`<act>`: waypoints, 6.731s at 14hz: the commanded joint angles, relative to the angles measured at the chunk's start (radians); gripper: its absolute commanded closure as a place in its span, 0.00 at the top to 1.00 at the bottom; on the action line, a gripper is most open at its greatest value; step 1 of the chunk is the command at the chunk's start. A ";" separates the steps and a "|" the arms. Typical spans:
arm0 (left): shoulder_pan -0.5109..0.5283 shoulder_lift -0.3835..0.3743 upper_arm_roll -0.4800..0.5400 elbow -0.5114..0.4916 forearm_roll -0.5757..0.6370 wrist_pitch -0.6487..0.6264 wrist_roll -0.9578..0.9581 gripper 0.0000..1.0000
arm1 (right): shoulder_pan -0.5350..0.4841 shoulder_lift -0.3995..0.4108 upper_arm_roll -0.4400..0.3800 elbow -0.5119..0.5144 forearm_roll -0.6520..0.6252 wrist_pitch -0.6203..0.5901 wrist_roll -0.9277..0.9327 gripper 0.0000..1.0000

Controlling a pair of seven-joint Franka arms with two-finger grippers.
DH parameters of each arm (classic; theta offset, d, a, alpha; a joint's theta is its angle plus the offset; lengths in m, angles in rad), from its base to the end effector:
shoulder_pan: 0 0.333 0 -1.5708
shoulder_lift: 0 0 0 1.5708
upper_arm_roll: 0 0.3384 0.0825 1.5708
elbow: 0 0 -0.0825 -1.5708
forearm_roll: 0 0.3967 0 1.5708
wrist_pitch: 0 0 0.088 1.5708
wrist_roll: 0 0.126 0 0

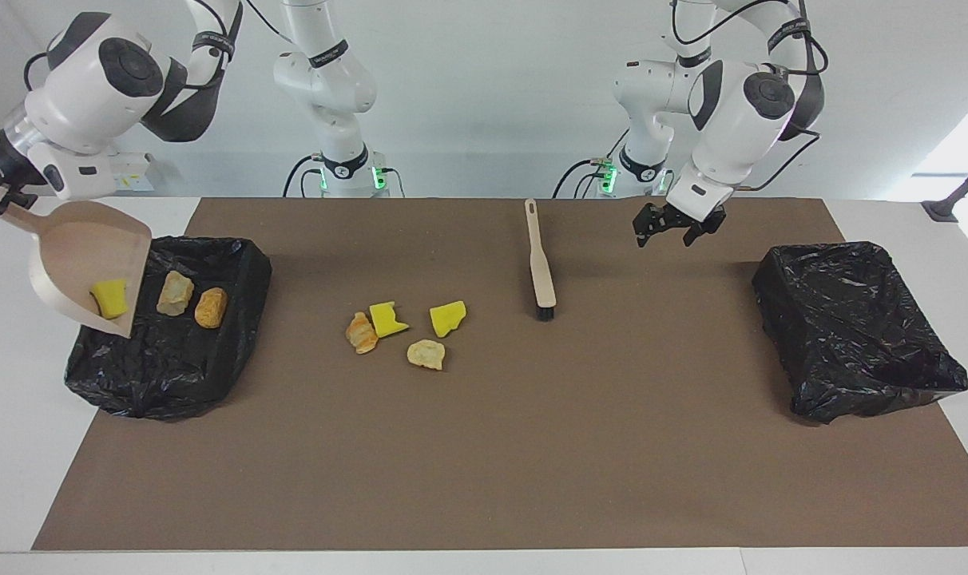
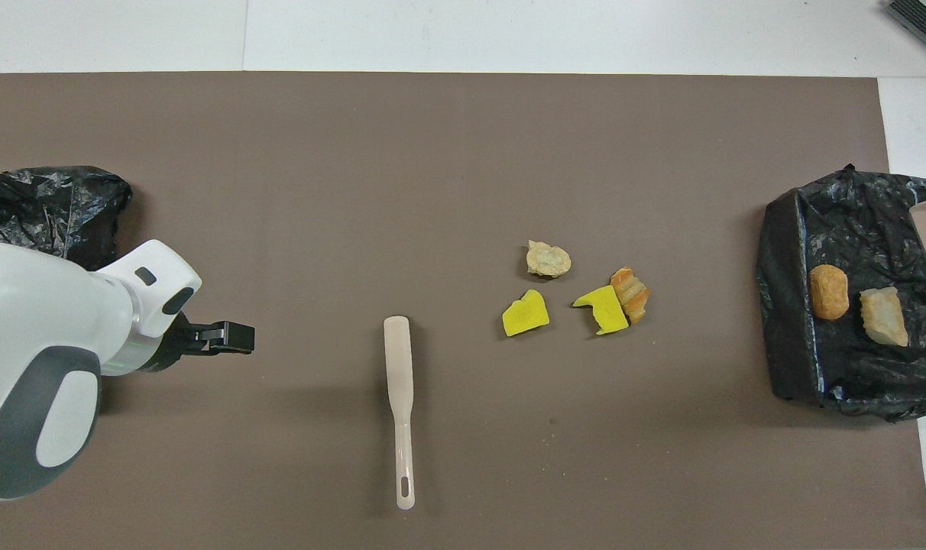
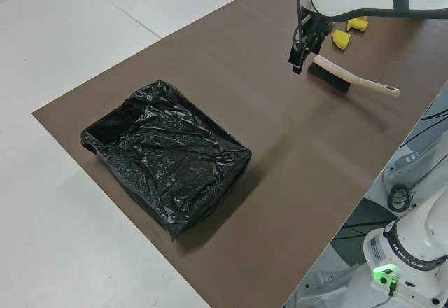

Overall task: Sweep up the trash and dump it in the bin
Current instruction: 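Tip the dustpan into the black bag while the left gripper sets down the brush, then lift the emptied dustpan out of the bag with the right gripper, then lower the dustpan onto the table center with the right gripper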

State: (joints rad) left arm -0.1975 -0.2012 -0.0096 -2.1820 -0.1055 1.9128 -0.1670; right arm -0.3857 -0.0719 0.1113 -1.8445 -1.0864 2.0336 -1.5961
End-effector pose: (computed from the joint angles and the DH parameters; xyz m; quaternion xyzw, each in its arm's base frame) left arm 0.4769 -0.1100 0.4673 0.9983 -0.0005 -0.0423 0.0409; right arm 0.5496 -0.2201 0.6174 0.5648 0.6533 -0.3303 0.3809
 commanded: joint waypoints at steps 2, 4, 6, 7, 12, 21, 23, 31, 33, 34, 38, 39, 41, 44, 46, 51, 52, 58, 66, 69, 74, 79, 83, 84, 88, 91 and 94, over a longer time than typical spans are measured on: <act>0.084 0.014 -0.010 0.083 0.021 -0.044 0.099 1.00 | 0.022 -0.025 0.007 -0.079 -0.027 0.008 0.105 0.00; 0.093 0.022 -0.010 0.160 0.024 -0.122 0.119 1.00 | 0.016 -0.029 0.004 -0.084 -0.042 0.010 0.088 0.00; 0.093 0.029 -0.010 0.227 0.079 -0.179 0.136 1.00 | 0.013 -0.075 -0.004 -0.053 -0.041 0.031 -0.019 0.00; 0.093 0.040 -0.010 0.267 0.087 -0.208 0.135 1.00 | 0.014 -0.080 -0.004 -0.030 -0.043 0.020 -0.030 0.00; 0.107 0.094 -0.010 0.429 0.099 -0.307 0.136 1.00 | 0.031 -0.101 0.008 -0.163 -0.044 0.033 0.101 0.00; 0.210 0.082 -0.009 0.423 0.099 -0.305 0.228 1.00 | 0.053 -0.158 0.007 -0.216 -0.262 0.059 0.182 0.00; 0.211 0.083 -0.009 0.424 0.098 -0.291 0.222 1.00 | 0.050 -0.158 -0.004 -0.213 -0.114 0.057 0.180 0.00; 0.316 0.063 -0.142 0.429 0.072 -0.287 0.161 1.00 | 0.031 -0.137 -0.012 -0.162 0.417 0.007 0.148 0.00; 0.308 0.065 -0.139 0.427 0.072 -0.282 0.162 1.00 | 0.031 -0.137 -0.013 -0.162 0.537 -0.045 0.162 0.00; 0.305 0.066 -0.138 0.427 0.072 -0.281 0.161 1.00 | 0.031 -0.138 -0.012 -0.162 0.583 -0.073 0.169 0.00; 0.285 0.060 -0.130 0.426 0.072 -0.301 0.158 1.00 | 0.048 -0.141 -0.010 -0.160 0.678 -0.137 0.258 0.00; 0.270 0.059 -0.106 0.439 0.072 -0.301 0.158 1.00 | 0.051 -0.137 -0.007 -0.163 0.741 -0.165 0.292 0.00; 0.213 0.059 -0.050 0.478 0.072 -0.323 0.158 1.00 | 0.100 -0.123 -0.007 -0.170 0.812 -0.206 0.388 0.00; 0.216 0.036 -0.056 0.492 0.072 -0.362 0.152 1.00 | 0.226 -0.111 -0.005 -0.170 0.882 -0.253 0.641 0.00; 0.217 0.029 -0.062 0.487 0.070 -0.363 0.115 1.00 | 0.303 -0.092 -0.005 -0.167 0.921 -0.251 0.814 0.00; 0.237 0.016 -0.064 0.472 0.069 -0.362 0.122 1.00 | 0.410 0.000 0.007 -0.127 1.028 -0.205 1.157 0.00; 0.236 0.016 -0.064 0.470 0.069 -0.359 0.126 1.00 | 0.438 0.030 0.007 -0.105 1.030 -0.195 1.226 0.00; 0.239 0.023 -0.050 0.485 0.073 -0.363 0.116 1.00 | 0.586 0.182 0.010 0.014 1.048 -0.079 1.582 0.00; 0.237 0.023 -0.052 0.485 0.073 -0.363 0.118 1.00 | 0.781 0.429 0.010 0.266 1.128 -0.024 2.019 0.00; 0.237 0.023 -0.052 0.485 0.073 -0.363 0.116 1.00 | 0.847 0.544 0.010 0.361 1.125 0.029 2.134 0.00; 0.237 0.023 -0.052 0.485 0.073 -0.363 0.118 1.00 | 0.930 0.716 0.007 0.485 1.113 0.069 2.202 0.00; 0.237 0.023 -0.052 0.485 0.073 -0.363 0.118 1.00 | 0.961 0.733 0.004 0.476 1.103 0.066 2.291 1.00; 0.237 0.023 -0.052 0.485 0.073 -0.363 0.118 1.00 | 0.953 0.687 0.004 0.475 1.103 0.069 2.282 1.00; 0.237 0.023 -0.052 0.485 0.073 -0.363 0.118 1.00 | 0.953 0.679 0.004 0.473 1.103 0.069 2.270 1.00; 0.236 0.023 -0.052 0.485 0.073 -0.363 0.116 1.00 | 0.970 0.611 0.008 0.392 1.108 0.042 2.246 1.00; 0.236 0.023 -0.052 0.485 0.073 -0.363 0.118 1.00 | 1.014 0.543 0.018 0.309 1.122 -0.029 2.271 1.00; 0.236 0.023 -0.052 0.485 0.073 -0.363 0.118 1.00 | 1.073 0.462 0.018 0.179 1.126 -0.024 2.344 1.00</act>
State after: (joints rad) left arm 0.0354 -0.1723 -0.0602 -1.7019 -0.0266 1.5647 -0.0424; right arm 0.6564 0.4813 0.1313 -1.5338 0.0216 1.9955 0.7014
